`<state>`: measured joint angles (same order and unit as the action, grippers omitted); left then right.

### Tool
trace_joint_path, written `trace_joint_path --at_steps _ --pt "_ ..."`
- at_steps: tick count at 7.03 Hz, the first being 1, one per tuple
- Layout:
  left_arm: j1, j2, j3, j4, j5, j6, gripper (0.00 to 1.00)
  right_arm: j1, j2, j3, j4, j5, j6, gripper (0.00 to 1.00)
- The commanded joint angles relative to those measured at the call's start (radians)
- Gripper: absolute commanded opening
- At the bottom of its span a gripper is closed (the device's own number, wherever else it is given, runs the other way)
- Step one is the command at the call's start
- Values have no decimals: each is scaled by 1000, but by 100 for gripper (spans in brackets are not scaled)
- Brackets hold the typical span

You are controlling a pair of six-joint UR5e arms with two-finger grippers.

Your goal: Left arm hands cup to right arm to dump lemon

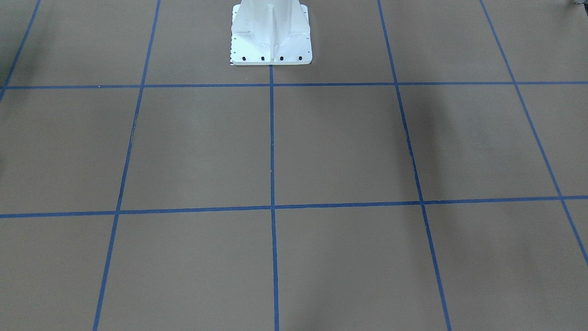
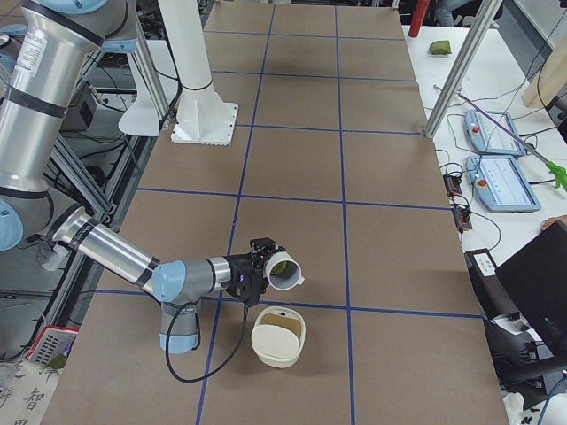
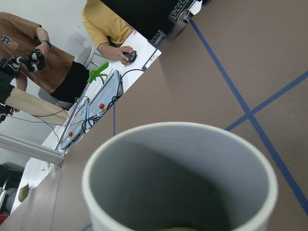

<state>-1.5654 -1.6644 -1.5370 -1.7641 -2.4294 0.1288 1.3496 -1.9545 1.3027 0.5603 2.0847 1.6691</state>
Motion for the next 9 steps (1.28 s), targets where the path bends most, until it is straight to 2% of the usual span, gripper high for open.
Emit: trace_joint_path --at_steps 1,4,5,9 --pt "1 0 0 0 0 0 100 34 5 -5 30 -5 166 0" --pt "1 -3 0 0 0 -2 100 46 14 -74 182 -69 409 0" --pt "1 -5 0 0 0 -2 100 46 19 -94 193 -101 485 0" --pt "1 -15 -2 0 0 -2 100 60 26 -115 213 -129 631 0"
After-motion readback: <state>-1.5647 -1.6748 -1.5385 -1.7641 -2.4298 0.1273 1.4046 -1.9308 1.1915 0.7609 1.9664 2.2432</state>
